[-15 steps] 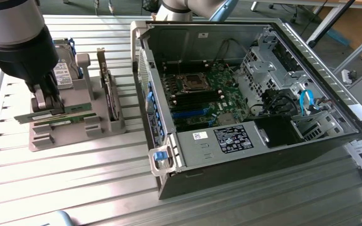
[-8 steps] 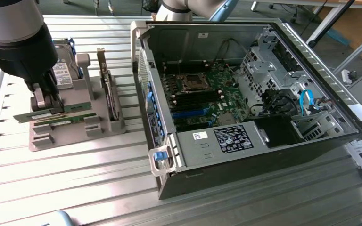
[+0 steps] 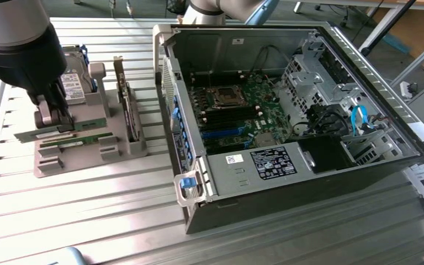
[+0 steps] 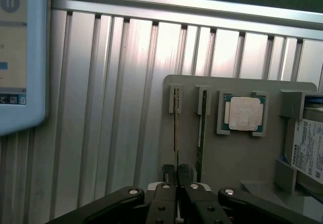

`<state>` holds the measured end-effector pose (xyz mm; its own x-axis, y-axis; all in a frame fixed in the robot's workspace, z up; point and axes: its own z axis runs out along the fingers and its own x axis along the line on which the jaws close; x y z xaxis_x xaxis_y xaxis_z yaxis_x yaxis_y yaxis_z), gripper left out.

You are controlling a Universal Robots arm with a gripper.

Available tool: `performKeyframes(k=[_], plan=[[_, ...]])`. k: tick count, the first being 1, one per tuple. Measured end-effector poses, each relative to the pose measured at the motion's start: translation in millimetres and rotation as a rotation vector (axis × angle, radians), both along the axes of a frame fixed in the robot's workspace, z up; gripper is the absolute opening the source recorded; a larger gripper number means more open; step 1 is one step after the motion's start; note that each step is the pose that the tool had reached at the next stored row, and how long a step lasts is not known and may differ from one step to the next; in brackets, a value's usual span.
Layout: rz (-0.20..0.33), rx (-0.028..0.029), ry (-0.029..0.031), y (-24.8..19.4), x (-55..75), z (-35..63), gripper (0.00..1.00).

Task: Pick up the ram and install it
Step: 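Pick up the ram and move it above insertion slot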

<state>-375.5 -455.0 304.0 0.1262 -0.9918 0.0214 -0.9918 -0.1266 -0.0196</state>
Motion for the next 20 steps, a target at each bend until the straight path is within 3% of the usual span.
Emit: performKeyframes(k=[20], plan=[[0.0, 0.0003, -0.0001, 0.0, 0.0, 14.6, 0.13]])
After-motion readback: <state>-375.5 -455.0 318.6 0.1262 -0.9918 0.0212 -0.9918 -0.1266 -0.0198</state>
